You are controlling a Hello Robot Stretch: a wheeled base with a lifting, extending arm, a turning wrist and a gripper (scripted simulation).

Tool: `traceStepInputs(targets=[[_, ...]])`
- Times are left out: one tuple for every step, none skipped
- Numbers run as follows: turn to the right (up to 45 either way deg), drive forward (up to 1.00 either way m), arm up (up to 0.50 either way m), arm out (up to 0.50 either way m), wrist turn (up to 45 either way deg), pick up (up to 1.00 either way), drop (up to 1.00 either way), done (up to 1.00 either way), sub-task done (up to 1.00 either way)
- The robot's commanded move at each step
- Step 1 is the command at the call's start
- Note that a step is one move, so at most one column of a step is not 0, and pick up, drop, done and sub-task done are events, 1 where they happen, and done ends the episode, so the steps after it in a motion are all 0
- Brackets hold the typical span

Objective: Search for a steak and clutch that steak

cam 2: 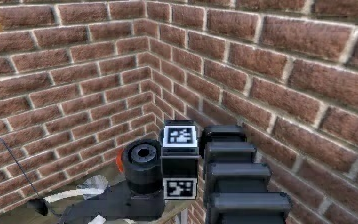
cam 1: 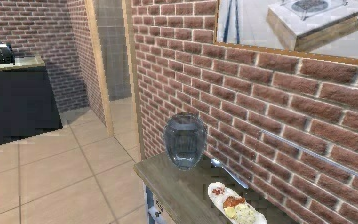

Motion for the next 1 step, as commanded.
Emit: traceStepInputs(targets=[[0.0,0.0,0.0,0.0,45.0,0.0,0.0,0.0,0.0]])
